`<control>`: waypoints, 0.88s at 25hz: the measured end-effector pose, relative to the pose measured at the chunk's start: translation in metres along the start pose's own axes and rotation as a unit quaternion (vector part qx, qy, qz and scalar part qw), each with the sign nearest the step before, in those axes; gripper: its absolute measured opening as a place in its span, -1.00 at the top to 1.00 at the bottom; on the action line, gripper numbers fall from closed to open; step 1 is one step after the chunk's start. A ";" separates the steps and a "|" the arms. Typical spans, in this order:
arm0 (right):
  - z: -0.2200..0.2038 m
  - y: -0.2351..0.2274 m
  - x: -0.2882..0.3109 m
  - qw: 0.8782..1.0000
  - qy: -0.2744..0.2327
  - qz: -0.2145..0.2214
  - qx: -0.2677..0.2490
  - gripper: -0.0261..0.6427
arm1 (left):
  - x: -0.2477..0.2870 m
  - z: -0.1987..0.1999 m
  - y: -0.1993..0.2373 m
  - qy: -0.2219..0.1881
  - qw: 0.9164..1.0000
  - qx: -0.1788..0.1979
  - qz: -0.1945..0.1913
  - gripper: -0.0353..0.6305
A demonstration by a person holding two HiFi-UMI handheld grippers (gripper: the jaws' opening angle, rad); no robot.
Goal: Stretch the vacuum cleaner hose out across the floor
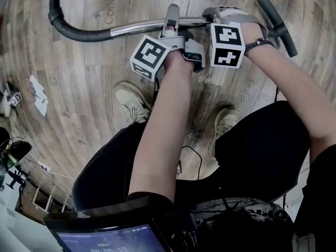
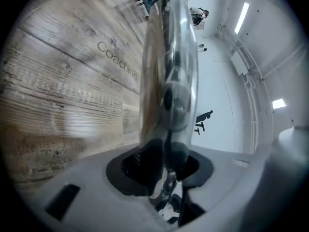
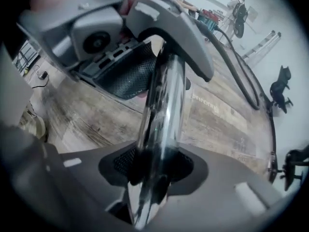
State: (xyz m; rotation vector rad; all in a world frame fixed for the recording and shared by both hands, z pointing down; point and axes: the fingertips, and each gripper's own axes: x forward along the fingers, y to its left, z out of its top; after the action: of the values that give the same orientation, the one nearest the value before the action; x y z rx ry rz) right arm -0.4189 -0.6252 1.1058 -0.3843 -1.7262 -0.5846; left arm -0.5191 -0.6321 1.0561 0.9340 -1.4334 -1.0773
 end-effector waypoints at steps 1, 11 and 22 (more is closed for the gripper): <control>0.000 -0.005 -0.001 1.000 -0.006 -0.006 0.008 0.47 | 0.001 -0.002 -0.007 0.000 1.000 -0.006 -0.001 0.49; 0.027 -0.009 -0.035 0.995 -0.028 0.064 0.077 0.64 | -0.010 0.070 -0.030 -0.096 0.995 -0.004 -0.004 0.70; 0.057 -0.004 -0.242 0.984 -0.001 0.021 0.177 0.67 | -0.082 0.053 -0.252 -0.012 0.996 0.071 0.057 0.76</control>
State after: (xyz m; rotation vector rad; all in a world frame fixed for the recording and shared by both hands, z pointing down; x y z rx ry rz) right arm -0.4106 -0.5822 0.8605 -0.1681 -1.7785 -0.2388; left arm -0.5630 -0.6191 0.7898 0.9310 -1.5803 -0.9150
